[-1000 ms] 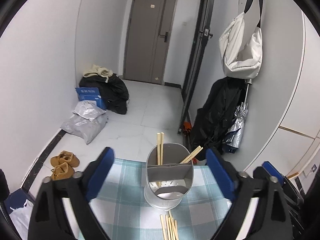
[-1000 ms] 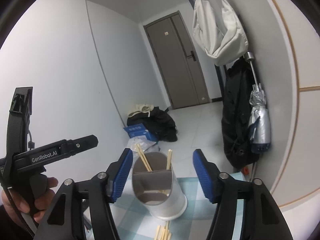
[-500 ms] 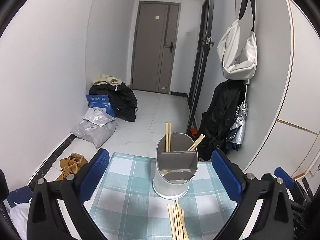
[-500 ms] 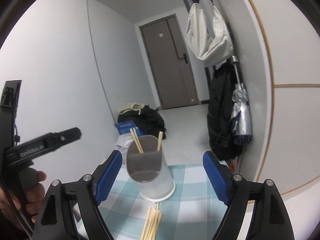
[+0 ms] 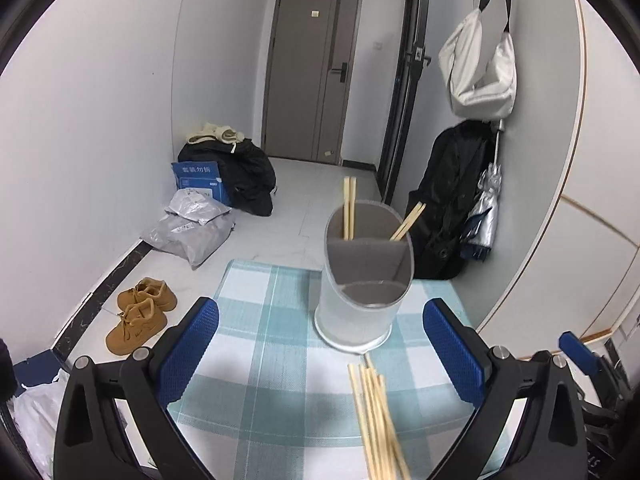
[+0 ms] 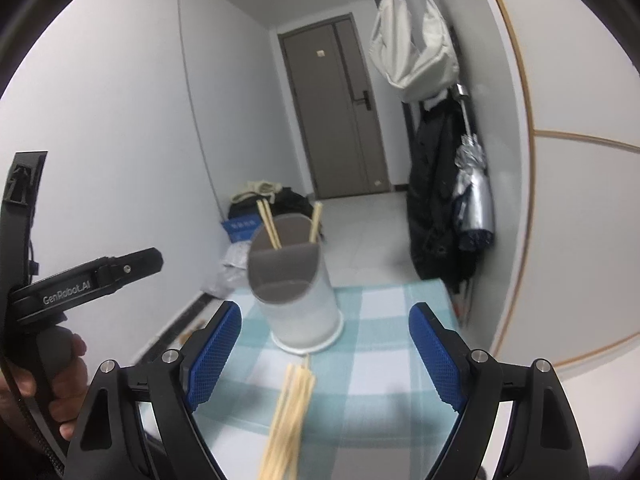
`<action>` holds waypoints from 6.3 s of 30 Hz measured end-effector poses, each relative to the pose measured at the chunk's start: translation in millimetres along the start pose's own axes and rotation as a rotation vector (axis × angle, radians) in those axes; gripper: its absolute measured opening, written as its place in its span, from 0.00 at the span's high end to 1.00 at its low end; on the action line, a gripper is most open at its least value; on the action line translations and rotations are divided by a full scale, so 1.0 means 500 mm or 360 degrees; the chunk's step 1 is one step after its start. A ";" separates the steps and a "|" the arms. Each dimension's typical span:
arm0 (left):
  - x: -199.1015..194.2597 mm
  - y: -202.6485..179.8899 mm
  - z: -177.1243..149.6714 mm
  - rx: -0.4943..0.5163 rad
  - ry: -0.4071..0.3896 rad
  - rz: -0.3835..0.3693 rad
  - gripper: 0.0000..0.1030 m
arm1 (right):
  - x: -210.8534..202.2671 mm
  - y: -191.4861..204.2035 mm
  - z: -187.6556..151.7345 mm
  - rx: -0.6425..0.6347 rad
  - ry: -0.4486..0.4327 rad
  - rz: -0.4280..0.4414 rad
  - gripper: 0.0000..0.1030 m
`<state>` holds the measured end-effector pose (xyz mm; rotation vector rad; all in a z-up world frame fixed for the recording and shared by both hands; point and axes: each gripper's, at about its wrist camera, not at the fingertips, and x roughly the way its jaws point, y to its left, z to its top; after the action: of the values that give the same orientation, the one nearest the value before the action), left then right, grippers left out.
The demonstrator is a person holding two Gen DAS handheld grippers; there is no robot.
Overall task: Organize utensils
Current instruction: 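Move both open tools back down toward the chopstick pile, then lower the right tool onto the pile and close on one chopstick, then close the left tool on a chopstick while the right tool lifts its chopstick, then carry both held chopsticks up over the white holder and lower them in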
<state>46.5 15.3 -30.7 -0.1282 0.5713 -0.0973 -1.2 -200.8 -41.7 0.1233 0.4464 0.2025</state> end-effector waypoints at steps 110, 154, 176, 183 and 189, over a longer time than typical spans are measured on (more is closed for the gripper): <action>0.238 -0.012 -0.158 0.0047 0.0852 0.0123 0.03 | 0.196 -0.232 -0.071 0.0864 0.0431 0.0412 0.95; 0.176 -0.018 -0.048 -0.0147 0.0592 -0.0122 0.98 | 0.150 -0.204 -0.037 0.0660 0.0267 0.0370 0.95; 0.026 -0.005 -0.014 0.0044 0.0229 -0.0274 0.98 | 0.085 -0.123 -0.021 0.0443 0.0253 0.0259 0.95; 0.003 -0.001 -0.010 0.0040 0.0203 -0.0337 0.98 | 0.062 -0.094 -0.013 0.0368 0.0243 0.0215 0.95; 0.001 0.000 -0.008 0.0056 0.0234 -0.0353 0.98 | 0.047 -0.055 -0.003 0.0250 0.0208 0.0169 0.95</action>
<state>44.4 14.9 -34.4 -0.1505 0.7005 -0.3343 23.5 -222.4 -57.1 0.2894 0.5866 0.2809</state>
